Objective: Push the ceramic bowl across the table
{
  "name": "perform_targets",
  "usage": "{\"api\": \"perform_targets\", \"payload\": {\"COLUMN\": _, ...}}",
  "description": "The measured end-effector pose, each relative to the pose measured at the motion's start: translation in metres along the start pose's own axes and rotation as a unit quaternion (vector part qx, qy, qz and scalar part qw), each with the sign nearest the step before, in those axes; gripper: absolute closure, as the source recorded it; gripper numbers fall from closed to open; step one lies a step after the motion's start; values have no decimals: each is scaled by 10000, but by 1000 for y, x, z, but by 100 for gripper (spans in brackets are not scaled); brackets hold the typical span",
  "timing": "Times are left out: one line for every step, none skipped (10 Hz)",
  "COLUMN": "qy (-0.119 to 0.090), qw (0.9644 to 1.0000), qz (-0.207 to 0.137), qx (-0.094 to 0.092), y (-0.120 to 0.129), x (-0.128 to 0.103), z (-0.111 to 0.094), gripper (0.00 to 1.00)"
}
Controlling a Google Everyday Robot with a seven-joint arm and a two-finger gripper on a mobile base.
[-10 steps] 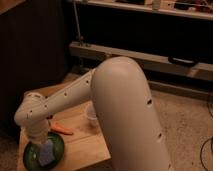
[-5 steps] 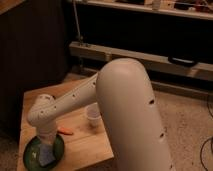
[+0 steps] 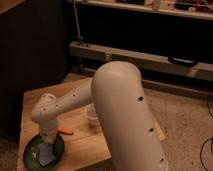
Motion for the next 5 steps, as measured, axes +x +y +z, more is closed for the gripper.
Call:
{"api": "perform_targets", "payload": {"qy": 18, "qw": 10000, "qz": -25, "qx": -11, "y": -7, "x": -8, "z": 5, "gripper": 96}}
{"api": "perform_targets", "payload": {"qy": 10, "qw": 10000, "qz": -44, "qx": 6, "y": -12, "x": -13, "z": 5, "gripper": 96}}
{"api": "perform_targets", "payload": {"qy": 26, "qw": 10000, "qz": -61, "qx": 37, "y": -20, "x": -17, "z": 5, "gripper": 96}}
{"api": "perform_targets", "payload": {"qy": 49, "qw": 9999, "qz": -83, "qx": 95, "y": -31, "x": -21, "z": 5, "gripper": 96}}
{"api": "perform_targets", "payload": {"qy": 63, "qw": 9998, "qz": -82, "qx": 150, "y": -44, "x": -23, "z": 4, "gripper": 96}}
